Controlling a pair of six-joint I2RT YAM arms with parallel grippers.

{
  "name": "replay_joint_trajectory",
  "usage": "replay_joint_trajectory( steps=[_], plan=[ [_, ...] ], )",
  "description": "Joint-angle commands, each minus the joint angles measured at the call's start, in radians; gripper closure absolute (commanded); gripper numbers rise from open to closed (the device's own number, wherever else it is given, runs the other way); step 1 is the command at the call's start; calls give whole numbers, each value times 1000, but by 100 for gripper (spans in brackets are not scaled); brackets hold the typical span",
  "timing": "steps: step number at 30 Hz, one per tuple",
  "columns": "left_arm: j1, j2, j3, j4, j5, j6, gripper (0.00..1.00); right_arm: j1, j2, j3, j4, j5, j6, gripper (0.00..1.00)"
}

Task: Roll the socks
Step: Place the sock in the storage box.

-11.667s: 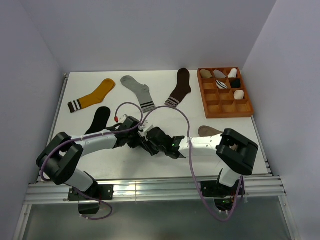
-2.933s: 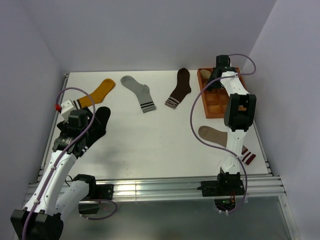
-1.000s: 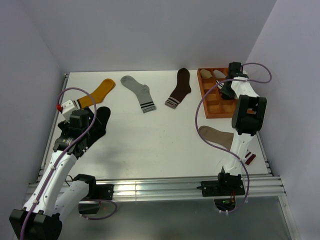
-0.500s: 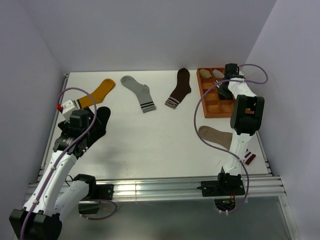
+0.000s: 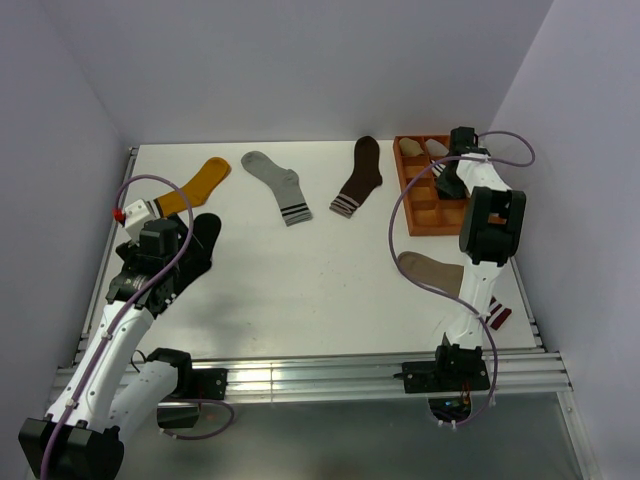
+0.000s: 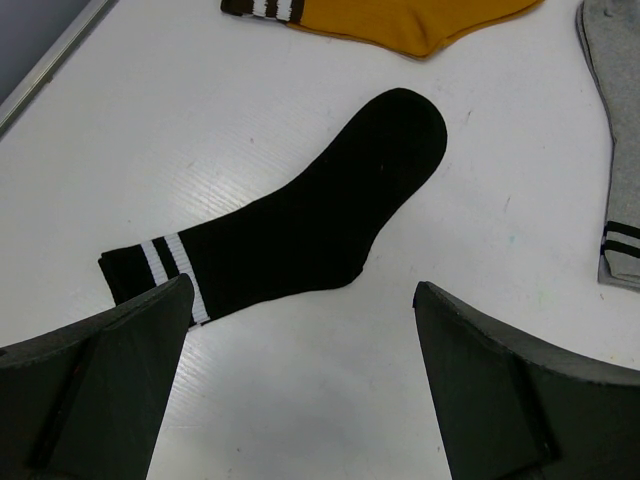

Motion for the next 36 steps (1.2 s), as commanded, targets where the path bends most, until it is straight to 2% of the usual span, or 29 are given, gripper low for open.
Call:
replay_joint_trajectory(
  steps=[1,6,11,18,30,36],
  plan=[
    [-3,-5,3,16,-9,3,2,-6,48,51,-110,-2,2,100],
    [-3,-5,0,21,-3,5,2,-6,22,7,-86,-60,-10,98],
    [-3,-8,2,16,-6,5,2,-4,-2,-21,-70,-92,-12,87],
    [-3,-9,2,16,-7,5,2,-4,-74,-50,-17,-40,2,70],
    [-3,-11,2,19,-7,8,2,-4,-57,-5,-37,-48,5,50],
    [-3,-11,2,19,-7,8,2,-6,-79,-9,-30,-45,2,43]
  ],
)
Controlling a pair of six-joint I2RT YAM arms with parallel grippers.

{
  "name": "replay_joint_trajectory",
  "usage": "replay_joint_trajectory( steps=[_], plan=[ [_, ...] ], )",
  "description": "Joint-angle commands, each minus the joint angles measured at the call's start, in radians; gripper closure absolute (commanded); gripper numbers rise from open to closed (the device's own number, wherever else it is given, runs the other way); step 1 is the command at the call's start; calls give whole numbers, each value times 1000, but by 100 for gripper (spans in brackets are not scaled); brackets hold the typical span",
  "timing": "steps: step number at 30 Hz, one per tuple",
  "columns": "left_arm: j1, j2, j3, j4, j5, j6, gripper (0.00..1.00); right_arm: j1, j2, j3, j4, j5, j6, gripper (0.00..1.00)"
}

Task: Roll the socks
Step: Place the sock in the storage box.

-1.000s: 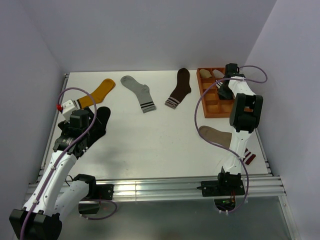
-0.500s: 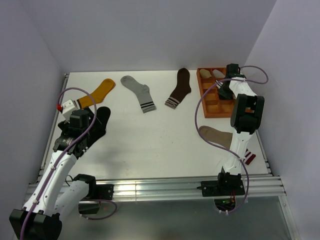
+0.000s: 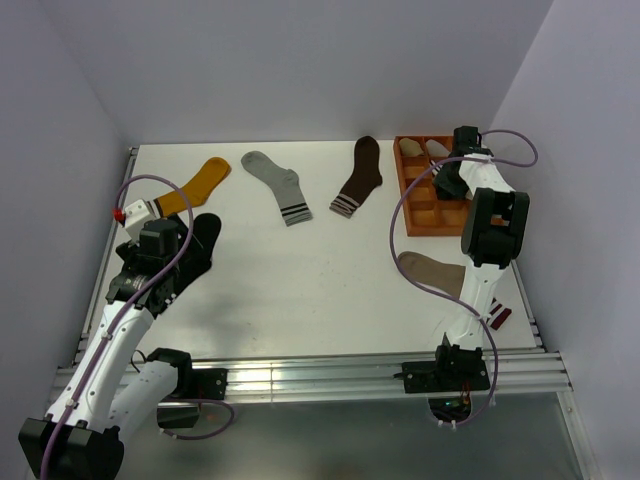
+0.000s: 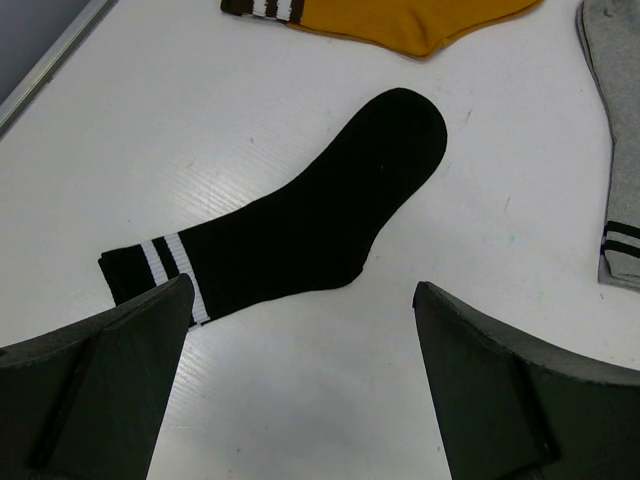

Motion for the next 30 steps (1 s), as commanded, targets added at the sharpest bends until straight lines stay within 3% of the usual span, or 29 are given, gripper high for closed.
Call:
replay_joint_trajectory(
  steps=[1,20,30],
  plan=[
    [-4,-9,2,19,-6,8,2,3,-48,20,-49,-9,10,42],
    [-2,-9,3,18,-7,8,2,1,-100,78,-39,91,13,39],
    [-2,-7,3,16,-7,8,2,1,-65,118,1,123,19,51]
  ],
)
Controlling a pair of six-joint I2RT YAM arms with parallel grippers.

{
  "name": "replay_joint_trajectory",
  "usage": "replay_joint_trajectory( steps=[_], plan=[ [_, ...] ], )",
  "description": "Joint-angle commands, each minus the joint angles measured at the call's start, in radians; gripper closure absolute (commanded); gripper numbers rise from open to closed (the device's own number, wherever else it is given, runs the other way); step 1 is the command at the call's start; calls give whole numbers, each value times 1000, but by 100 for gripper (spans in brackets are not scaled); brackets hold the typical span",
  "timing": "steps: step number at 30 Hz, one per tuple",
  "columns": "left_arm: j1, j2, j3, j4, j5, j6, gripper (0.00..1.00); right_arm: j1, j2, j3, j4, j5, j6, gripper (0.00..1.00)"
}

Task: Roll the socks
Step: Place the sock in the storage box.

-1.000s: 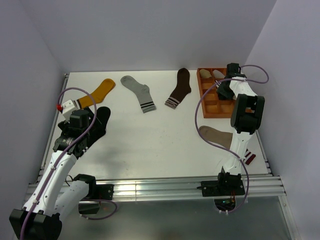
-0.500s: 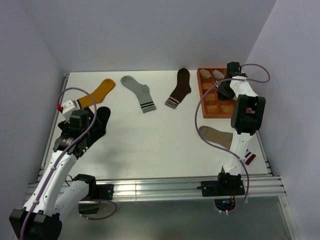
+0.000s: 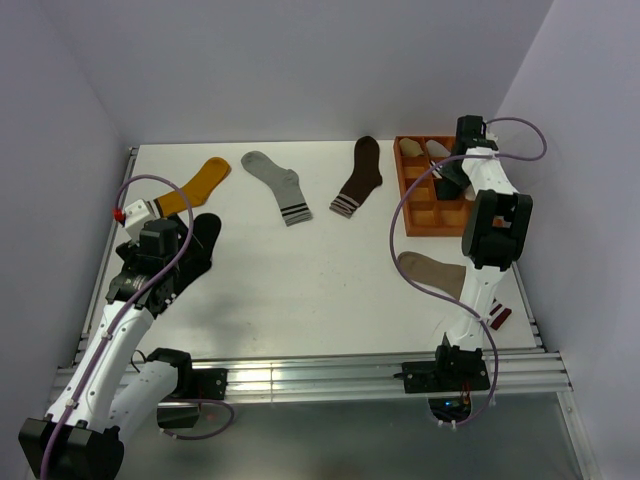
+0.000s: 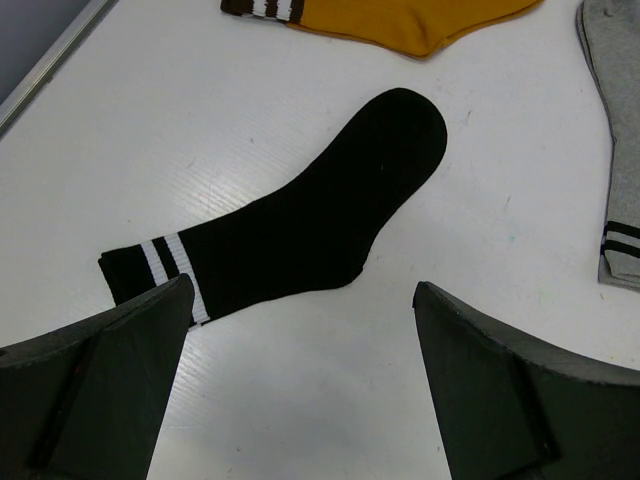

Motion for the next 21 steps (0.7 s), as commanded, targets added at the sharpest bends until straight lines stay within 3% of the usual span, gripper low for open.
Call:
replay_joint_trajectory(
  steps=[1,11,15,21],
  plan=[
    [-2,-7,3,15,-7,8,2,0,-22,66,28,45,13,51],
    [-2,-4,3,19,-3,8,2,-25,111,127,-29,-7,3,57],
    [-2,-3,3,19,-3,8,2,-34,96,63,-29,-24,6,64],
    [-2,-3,3,19,2,8,3,-46,106,41,-64,-45,5,68]
  ],
)
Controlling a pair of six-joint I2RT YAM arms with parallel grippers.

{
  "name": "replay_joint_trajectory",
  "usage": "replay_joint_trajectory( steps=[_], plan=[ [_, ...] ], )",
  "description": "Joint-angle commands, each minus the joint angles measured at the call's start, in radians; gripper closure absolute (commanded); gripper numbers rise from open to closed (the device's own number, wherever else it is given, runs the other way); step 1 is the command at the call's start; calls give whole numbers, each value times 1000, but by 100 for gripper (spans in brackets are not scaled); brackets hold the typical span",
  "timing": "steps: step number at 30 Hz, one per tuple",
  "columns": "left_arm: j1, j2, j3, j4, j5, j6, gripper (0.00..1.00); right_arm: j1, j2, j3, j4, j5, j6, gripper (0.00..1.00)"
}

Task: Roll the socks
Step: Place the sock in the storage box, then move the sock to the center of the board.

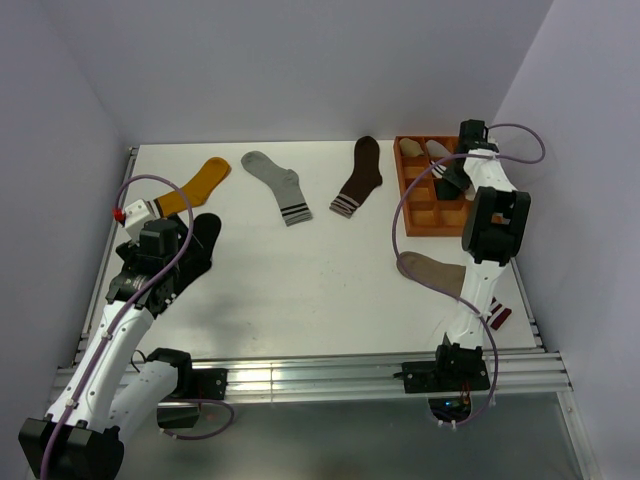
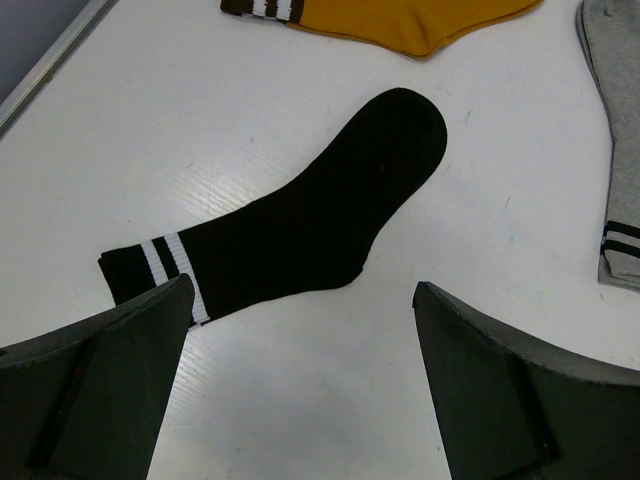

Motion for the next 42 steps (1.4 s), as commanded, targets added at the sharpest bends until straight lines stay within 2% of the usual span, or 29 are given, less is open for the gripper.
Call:
replay_joint_trajectory(
  steps=[1,5,9,13,18,25,32,37,42],
  plan=[
    [-2,-3,2,19,2,9,3,-18,29,-2,-86,-12,4,69],
    [-2,2,3,21,3,9,3,-23,29,-16,-61,-23,-2,69],
    [-4,2,2,21,2,7,2,-29,83,86,-127,-27,-13,68],
    [-2,0,2,26,5,9,3,-34,111,117,-136,-33,-19,64],
    [-4,-20,-3,27,9,15,3,-34,48,107,-104,-47,-38,62],
    [-2,-79,-9,44,35,23,2,9,-269,-28,-1,-46,-73,53],
    [-1,-115,-18,58,92,29,2,123,-579,-220,29,-23,-87,44],
    [1,-96,-17,59,127,27,2,219,-872,-448,71,-53,-65,39],
    [8,-40,-15,59,224,0,2,241,-1198,-717,155,-107,-16,28]
  ],
)
